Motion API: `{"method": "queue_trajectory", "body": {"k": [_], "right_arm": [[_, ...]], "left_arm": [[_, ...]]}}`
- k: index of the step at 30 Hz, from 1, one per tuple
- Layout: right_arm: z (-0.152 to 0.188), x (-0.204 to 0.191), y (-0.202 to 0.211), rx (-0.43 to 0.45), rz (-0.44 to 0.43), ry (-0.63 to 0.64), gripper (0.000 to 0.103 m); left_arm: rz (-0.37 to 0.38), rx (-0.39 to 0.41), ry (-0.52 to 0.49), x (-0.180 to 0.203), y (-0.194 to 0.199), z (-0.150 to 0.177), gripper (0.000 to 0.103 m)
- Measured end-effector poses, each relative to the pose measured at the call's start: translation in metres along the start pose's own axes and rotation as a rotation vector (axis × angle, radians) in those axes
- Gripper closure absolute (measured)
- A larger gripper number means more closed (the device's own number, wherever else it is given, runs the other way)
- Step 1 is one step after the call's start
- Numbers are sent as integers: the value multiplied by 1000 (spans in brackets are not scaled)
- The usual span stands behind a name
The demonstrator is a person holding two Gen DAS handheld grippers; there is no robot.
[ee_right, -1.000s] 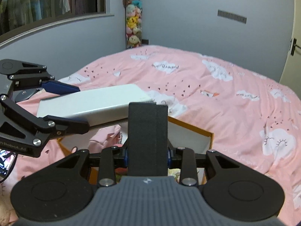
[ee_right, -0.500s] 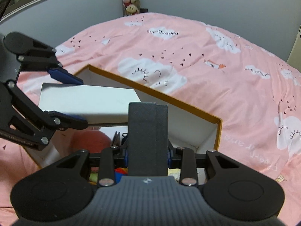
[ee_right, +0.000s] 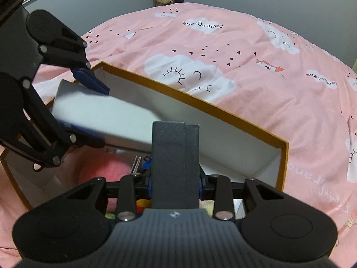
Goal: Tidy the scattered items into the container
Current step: 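Carry the white box in left tool and dark grey box in right tool over the box, then lower the white box into the box and open left tool while right tool lowers the dark grey box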
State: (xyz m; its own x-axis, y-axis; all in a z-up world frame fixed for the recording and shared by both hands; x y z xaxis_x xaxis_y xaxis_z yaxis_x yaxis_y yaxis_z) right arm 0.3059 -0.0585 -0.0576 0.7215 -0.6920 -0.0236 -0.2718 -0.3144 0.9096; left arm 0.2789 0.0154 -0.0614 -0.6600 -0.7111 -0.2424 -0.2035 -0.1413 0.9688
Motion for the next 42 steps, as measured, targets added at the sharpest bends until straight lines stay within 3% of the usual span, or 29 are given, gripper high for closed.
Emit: {"method": "queue_trajectory", "body": {"k": [11,22,31,35,39,42], "right_arm": [[-8,3,-6,3,4,-12,66],[-10,-3,0,25,69,45,66],[-9,0,4,27,93,42,66],[-8,1,5,25,98,40,66],[-6,2,4,20,101,41,66],[-5,2,4,18,101,40,66]], "left_arm": [[-17,-49,14,-13,-11,14,32],[-172,-21,-35,-7,3,13,37],[-225,-28,-55,-2,3,12,37],[-217,-53,-91,6,-1,15,45],[-154,-40,-59,8,4,16,57],[-161,-33,-59,10,6,15,61]]}}
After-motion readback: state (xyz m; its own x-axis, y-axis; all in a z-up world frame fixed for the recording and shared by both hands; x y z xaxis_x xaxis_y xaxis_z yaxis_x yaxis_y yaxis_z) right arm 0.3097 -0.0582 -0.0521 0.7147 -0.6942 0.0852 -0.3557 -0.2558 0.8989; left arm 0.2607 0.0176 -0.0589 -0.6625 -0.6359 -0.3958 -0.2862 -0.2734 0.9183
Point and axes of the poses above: each gripper's, at about its wrist camera, not at the fingertips, and y roughly against the way its jaws point, x to its right, z to its underside, the point moved 6 cm from there along -y, roughly the way its jaws point, and after that the axes turned 13 degrees about -x, right-handed, at the moved point
